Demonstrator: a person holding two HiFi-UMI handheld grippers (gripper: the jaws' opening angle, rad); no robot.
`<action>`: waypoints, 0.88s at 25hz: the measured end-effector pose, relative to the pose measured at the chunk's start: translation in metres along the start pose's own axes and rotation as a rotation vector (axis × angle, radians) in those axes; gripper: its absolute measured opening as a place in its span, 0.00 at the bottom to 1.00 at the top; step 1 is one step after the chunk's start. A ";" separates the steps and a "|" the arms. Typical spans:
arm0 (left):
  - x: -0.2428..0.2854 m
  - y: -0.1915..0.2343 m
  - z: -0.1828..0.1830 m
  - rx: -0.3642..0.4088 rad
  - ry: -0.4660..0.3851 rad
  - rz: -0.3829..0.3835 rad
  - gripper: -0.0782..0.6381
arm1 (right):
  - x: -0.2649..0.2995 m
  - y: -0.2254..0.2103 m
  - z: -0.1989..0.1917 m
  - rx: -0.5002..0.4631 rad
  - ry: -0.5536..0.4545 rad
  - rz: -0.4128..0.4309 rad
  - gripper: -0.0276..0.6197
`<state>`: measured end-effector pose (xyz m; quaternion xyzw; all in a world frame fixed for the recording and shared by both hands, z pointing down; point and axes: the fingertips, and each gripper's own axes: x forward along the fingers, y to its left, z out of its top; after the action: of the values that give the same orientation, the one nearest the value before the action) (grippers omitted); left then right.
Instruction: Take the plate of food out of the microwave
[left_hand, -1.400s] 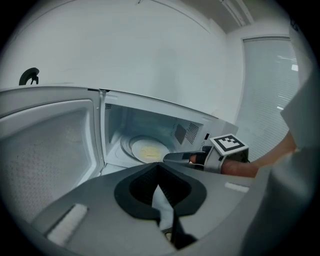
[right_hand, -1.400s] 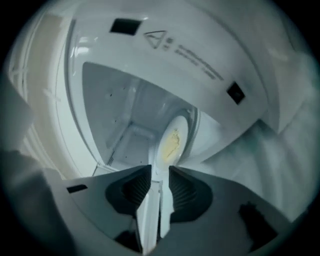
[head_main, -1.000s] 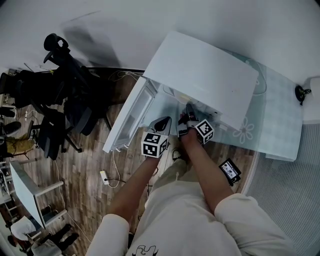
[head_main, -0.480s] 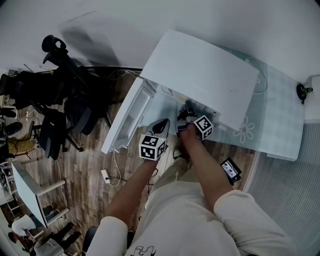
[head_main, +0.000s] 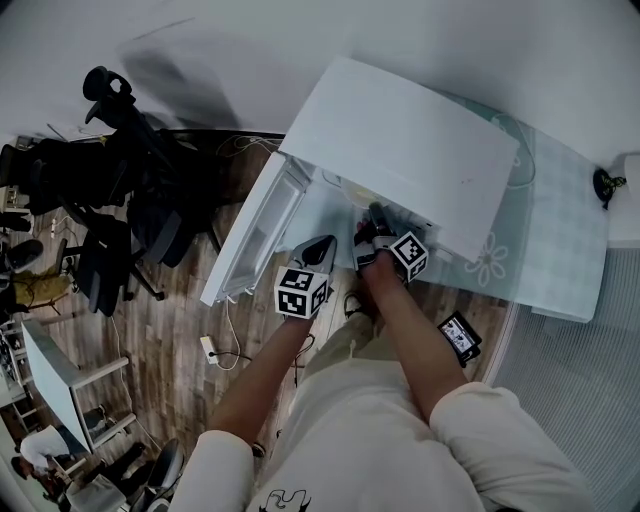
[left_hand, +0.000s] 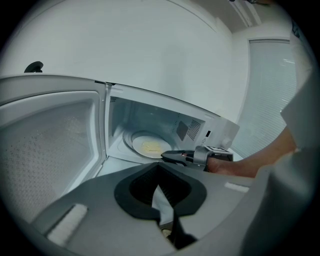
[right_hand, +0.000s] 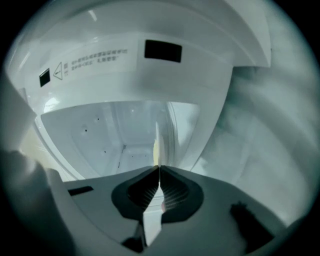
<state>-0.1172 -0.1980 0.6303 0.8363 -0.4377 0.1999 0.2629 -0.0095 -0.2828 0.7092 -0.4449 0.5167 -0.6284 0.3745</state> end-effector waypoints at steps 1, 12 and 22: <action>0.000 0.000 0.001 -0.002 -0.003 0.000 0.12 | -0.003 0.001 -0.002 -0.001 0.007 0.000 0.07; -0.012 -0.005 0.011 0.011 -0.063 -0.001 0.11 | -0.054 0.017 -0.029 -0.045 0.151 0.006 0.07; -0.079 -0.026 0.019 0.017 -0.176 0.024 0.12 | -0.143 0.079 -0.053 -0.116 0.383 0.043 0.07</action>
<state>-0.1356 -0.1472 0.5640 0.8475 -0.4672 0.1326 0.2141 -0.0127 -0.1473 0.6028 -0.3270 0.6234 -0.6624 0.2564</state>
